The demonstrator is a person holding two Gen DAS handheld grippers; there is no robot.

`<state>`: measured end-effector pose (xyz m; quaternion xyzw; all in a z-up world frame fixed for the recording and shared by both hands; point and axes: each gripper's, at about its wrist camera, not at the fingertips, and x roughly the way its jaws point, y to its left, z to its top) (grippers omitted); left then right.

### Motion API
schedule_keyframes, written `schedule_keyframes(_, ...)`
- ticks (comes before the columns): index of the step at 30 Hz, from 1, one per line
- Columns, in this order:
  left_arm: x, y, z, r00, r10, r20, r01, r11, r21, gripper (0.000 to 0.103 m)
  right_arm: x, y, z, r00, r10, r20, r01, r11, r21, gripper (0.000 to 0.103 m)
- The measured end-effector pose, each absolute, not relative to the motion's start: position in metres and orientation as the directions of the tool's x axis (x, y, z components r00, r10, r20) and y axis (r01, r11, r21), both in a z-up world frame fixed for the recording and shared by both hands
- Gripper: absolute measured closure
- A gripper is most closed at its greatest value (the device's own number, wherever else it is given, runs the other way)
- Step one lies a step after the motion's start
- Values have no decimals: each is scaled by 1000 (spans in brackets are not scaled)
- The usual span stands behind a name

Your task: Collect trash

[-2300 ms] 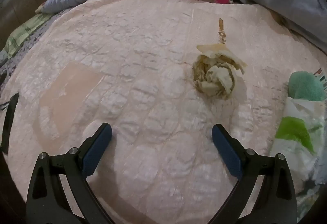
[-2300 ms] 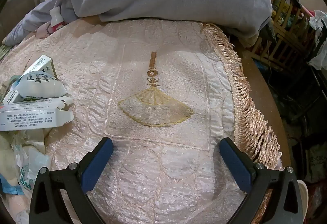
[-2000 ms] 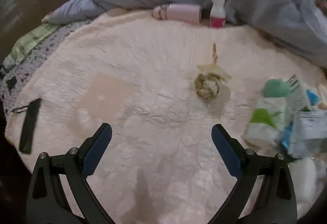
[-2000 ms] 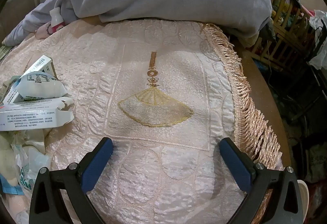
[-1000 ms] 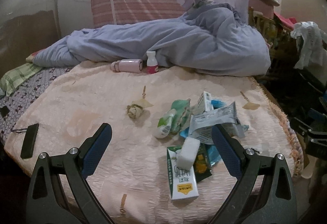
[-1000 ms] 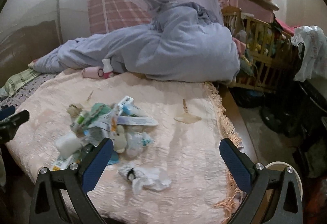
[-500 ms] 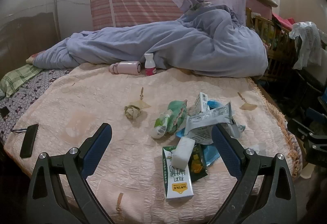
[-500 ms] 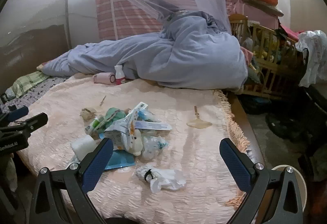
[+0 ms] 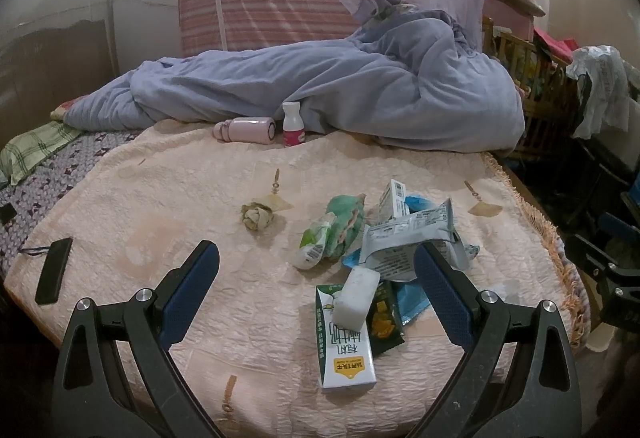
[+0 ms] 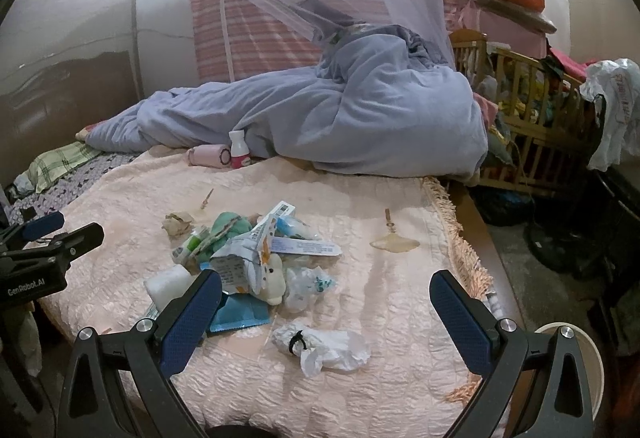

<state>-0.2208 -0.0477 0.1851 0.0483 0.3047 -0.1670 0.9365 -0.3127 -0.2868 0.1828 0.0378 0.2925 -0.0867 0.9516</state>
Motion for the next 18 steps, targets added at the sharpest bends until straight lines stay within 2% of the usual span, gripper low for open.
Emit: schedule_keyframes(18,-212,-46,178,748,-277,-603,334,942,-18,5,-312,-286,181,812,-127,-569,169,985,21,0)
